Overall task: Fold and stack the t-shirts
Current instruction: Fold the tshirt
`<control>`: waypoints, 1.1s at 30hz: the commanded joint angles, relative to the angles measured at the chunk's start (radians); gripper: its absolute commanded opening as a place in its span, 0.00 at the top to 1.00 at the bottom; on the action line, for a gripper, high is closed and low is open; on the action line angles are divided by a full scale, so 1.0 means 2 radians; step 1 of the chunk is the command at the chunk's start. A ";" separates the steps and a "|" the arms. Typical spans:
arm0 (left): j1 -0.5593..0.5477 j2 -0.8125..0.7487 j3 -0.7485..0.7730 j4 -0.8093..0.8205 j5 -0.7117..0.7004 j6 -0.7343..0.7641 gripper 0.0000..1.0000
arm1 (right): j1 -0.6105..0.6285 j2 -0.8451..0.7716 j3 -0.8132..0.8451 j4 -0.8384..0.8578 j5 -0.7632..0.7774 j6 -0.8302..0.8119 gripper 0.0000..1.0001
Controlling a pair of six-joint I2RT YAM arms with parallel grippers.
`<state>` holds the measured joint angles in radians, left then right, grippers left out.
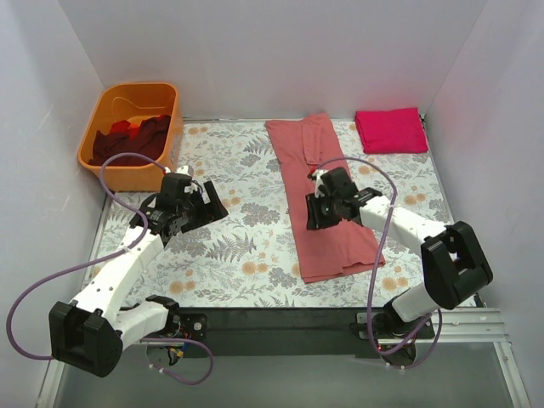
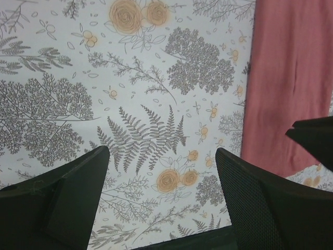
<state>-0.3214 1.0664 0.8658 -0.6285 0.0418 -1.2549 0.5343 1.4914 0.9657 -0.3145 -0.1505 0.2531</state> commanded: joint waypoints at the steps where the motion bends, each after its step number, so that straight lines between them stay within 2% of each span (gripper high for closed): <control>1: -0.002 0.000 -0.013 -0.006 0.024 -0.008 0.17 | 0.040 -0.014 -0.017 -0.076 0.061 -0.002 0.59; 4: -0.003 0.002 -0.015 -0.007 0.033 -0.015 0.17 | 0.079 -0.006 -0.022 -0.079 0.073 0.018 0.59; 9: -0.004 0.010 -0.006 -0.019 0.044 -0.018 0.17 | 0.135 0.063 0.003 -0.102 0.101 0.035 0.59; 14: -0.004 0.014 -0.002 -0.041 0.043 -0.015 0.17 | 0.187 0.134 0.050 -0.125 0.080 0.035 0.59; 19: -0.004 0.009 0.000 -0.058 0.037 -0.017 0.17 | 0.234 0.169 0.102 -0.136 0.040 0.041 0.60; 33: -0.007 -0.021 -0.026 -0.091 0.036 -0.031 0.16 | 0.280 0.225 0.237 -0.136 0.001 0.055 0.59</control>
<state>-0.3309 1.0573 0.8330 -0.7822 0.1139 -1.3025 1.0882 1.9381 1.3785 -0.5774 -0.1116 0.3458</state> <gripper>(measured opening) 0.840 0.407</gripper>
